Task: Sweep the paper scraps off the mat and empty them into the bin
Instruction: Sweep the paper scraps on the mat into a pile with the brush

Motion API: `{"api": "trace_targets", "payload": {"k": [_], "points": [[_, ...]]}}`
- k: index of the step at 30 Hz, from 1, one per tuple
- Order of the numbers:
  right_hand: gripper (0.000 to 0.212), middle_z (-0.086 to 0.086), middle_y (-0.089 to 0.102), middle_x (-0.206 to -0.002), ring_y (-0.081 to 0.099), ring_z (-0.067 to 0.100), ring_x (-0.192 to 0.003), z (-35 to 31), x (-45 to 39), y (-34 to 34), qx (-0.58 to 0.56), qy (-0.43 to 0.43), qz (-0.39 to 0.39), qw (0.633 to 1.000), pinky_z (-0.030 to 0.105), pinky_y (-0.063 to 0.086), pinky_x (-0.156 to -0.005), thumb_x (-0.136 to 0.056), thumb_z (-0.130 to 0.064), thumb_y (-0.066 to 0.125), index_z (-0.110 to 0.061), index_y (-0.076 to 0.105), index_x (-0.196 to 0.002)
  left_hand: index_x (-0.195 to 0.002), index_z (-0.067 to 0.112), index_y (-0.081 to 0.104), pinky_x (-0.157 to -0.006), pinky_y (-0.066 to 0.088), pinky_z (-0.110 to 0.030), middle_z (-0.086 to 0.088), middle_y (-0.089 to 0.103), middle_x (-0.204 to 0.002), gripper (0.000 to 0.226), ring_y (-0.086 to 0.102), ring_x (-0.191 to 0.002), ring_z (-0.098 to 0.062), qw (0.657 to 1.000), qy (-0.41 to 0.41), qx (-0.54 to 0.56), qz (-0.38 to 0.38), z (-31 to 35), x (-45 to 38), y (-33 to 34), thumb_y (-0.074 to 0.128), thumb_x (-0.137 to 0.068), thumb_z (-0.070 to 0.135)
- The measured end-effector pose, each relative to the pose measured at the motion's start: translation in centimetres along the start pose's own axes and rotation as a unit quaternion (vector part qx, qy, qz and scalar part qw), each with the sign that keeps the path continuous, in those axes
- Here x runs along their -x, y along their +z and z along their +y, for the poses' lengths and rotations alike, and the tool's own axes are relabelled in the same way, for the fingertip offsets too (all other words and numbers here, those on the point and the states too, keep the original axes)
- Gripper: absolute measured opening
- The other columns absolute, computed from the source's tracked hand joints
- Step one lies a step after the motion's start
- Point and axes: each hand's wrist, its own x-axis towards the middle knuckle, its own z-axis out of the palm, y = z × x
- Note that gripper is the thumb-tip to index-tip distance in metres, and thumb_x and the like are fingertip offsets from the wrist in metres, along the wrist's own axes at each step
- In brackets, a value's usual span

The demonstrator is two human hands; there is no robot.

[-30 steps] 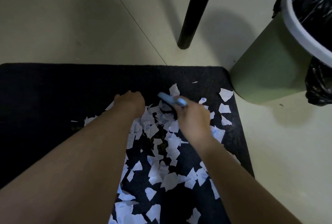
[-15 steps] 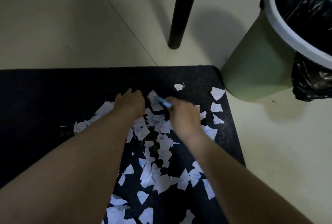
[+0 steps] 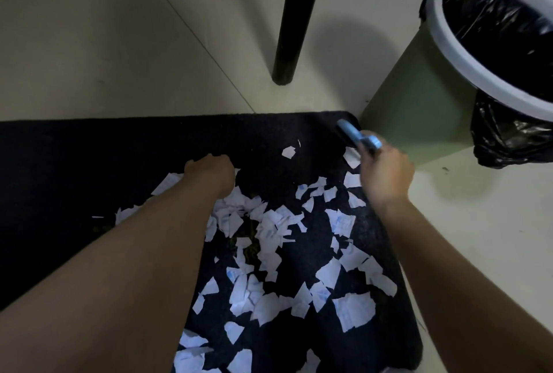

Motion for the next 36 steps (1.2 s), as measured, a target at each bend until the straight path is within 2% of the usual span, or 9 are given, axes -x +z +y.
{"api": "trace_targets", "payload": {"k": [5,7,10,13,16,20,29,32,36], "points": [[0.031,0.021,0.067,-0.097,0.059,0.039,-0.091,1.7,-0.9,0.6,0.063,0.032,-0.046,0.996,0.037,0.040,-0.074,-0.099,-0.030,0.043,-0.018,0.061,-0.121,-0.141,0.010,0.038,-0.112,0.030,-0.039,-0.013,0.035,-0.148,0.048,0.039,-0.133,-0.027,1.000,-0.008,0.010,0.000,0.2,-0.2,0.0,0.050,-0.095,0.015],[0.032,0.018,0.067,-0.091,0.060,0.037,-0.087,1.2,0.2,1.0,0.044,0.049,-0.066,0.996,0.033,0.035,-0.070,-0.099,-0.032,0.044,-0.013,0.063,-0.115,-0.142,0.010,0.036,-0.113,0.031,-0.040,-0.013,0.035,-0.148,0.049,0.039,-0.133,-0.028,1.000,-0.011,0.014,-0.006,0.3,-0.2,-0.1,0.050,-0.096,0.016],[0.032,0.002,0.055,-0.063,0.053,0.028,-0.066,-0.2,2.6,1.3,0.016,0.045,-0.090,0.995,0.029,0.031,-0.063,-0.098,-0.033,0.044,-0.009,0.065,-0.101,-0.142,0.010,0.036,-0.114,0.031,-0.040,-0.013,0.036,-0.147,0.050,0.039,-0.133,-0.028,1.000,-0.014,0.015,-0.010,0.2,-0.2,-0.2,0.051,-0.095,0.017],[0.026,-0.005,0.043,-0.054,0.043,0.019,-0.052,-1.1,4.1,0.6,-0.011,0.016,-0.077,0.997,0.030,0.029,-0.056,-0.098,-0.031,0.045,-0.018,0.065,-0.108,-0.142,0.010,0.037,-0.114,0.031,-0.040,-0.013,0.037,-0.147,0.050,0.041,-0.132,-0.027,1.000,-0.014,0.018,-0.010,0.3,-0.2,-0.1,0.052,-0.095,0.017],[0.029,0.012,0.064,-0.076,0.056,0.032,-0.070,-0.4,2.9,-0.5,-0.016,0.055,0.009,0.998,0.032,0.033,-0.063,-0.099,-0.030,0.044,-0.023,0.062,-0.120,-0.144,0.010,0.034,-0.114,0.031,-0.040,-0.013,0.036,-0.147,0.054,0.040,-0.132,-0.028,0.999,-0.019,0.029,-0.015,0.2,-0.3,0.0,0.053,-0.095,0.018],[0.032,0.025,0.065,-0.098,0.058,0.040,-0.091,1.6,0.4,-0.2,0.027,0.116,0.018,0.993,0.037,0.037,-0.072,-0.099,-0.027,0.045,-0.002,0.061,-0.112,-0.144,0.009,0.034,-0.112,0.032,-0.040,-0.013,0.037,-0.145,0.056,0.041,-0.131,-0.028,0.999,-0.025,0.031,-0.024,0.3,-0.3,-0.2,0.055,-0.094,0.019],[0.026,-0.009,0.049,-0.067,0.045,0.013,-0.053,-3.1,6.9,3.2,0.005,-0.078,-0.086,0.993,0.023,0.030,-0.047,-0.097,-0.025,0.050,-0.029,0.061,-0.120,-0.144,0.009,0.035,-0.112,0.032,-0.041,-0.014,0.038,-0.145,0.054,0.042,-0.130,-0.029,0.999,-0.021,0.035,-0.020,0.2,-0.3,-0.2,0.054,-0.094,0.017],[0.027,-0.010,0.046,-0.059,0.040,0.008,-0.045,-3.0,6.4,1.4,-0.027,-0.064,-0.037,0.997,0.019,0.026,-0.045,-0.096,-0.025,0.051,-0.032,0.061,-0.121,-0.138,0.008,0.039,-0.106,0.037,-0.039,-0.013,0.045,-0.137,0.047,0.047,-0.124,-0.027,0.999,-0.014,0.040,-0.005,0.2,0.0,0.0,0.054,-0.094,0.015],[0.028,0.016,0.068,-0.088,0.059,0.037,-0.081,-0.8,1.3,-0.5,-0.020,0.038,0.051,0.998,0.033,0.035,-0.067,-0.098,-0.029,0.046,-0.029,0.060,-0.122,-0.139,0.009,0.038,-0.106,0.037,-0.040,-0.013,0.046,-0.137,0.049,0.048,-0.124,-0.027,0.999,-0.015,0.047,-0.010,0.2,0.1,-0.1,0.054,-0.093,0.014]]}}
